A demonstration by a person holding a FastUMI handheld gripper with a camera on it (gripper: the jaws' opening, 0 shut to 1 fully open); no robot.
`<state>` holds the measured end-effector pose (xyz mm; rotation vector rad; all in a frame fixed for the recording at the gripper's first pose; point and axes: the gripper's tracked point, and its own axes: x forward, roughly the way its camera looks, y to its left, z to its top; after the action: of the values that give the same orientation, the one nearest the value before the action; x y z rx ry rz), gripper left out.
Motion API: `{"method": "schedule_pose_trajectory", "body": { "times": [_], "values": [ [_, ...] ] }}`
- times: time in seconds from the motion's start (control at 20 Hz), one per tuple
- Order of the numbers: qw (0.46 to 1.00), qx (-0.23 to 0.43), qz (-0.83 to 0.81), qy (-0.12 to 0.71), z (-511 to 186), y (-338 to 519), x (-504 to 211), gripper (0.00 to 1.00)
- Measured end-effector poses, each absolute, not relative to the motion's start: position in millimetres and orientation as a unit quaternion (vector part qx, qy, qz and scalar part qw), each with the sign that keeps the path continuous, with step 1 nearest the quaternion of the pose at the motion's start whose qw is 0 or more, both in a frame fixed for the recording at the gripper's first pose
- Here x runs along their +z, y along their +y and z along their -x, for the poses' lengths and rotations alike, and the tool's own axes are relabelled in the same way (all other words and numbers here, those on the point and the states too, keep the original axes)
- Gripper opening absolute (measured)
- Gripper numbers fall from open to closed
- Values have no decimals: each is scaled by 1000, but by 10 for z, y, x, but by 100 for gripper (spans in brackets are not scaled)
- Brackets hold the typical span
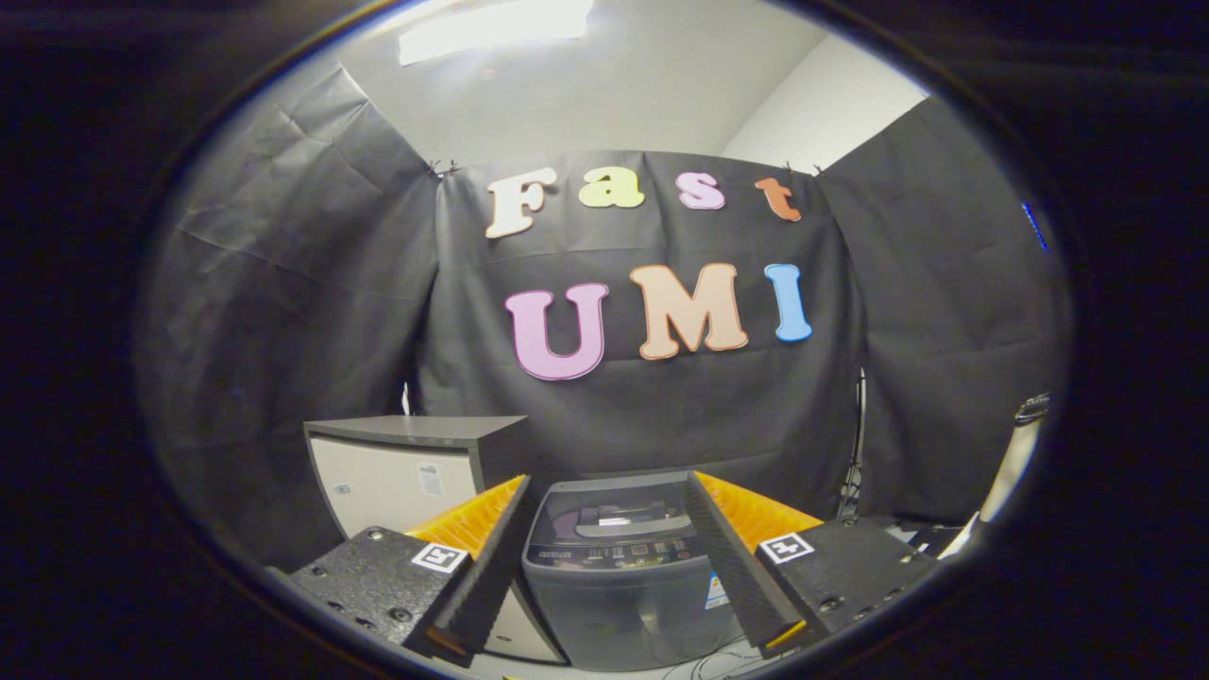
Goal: Put the clothes into the washing machine and then close the washing machine lid.
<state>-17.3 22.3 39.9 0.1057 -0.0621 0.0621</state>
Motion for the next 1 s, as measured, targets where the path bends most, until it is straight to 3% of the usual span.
{"method": "schedule_pose_trajectory", "body": {
  "times": [1.0],
  "values": [
    [997,28,-22,-71,-24,527,608,97]
  ]
}}
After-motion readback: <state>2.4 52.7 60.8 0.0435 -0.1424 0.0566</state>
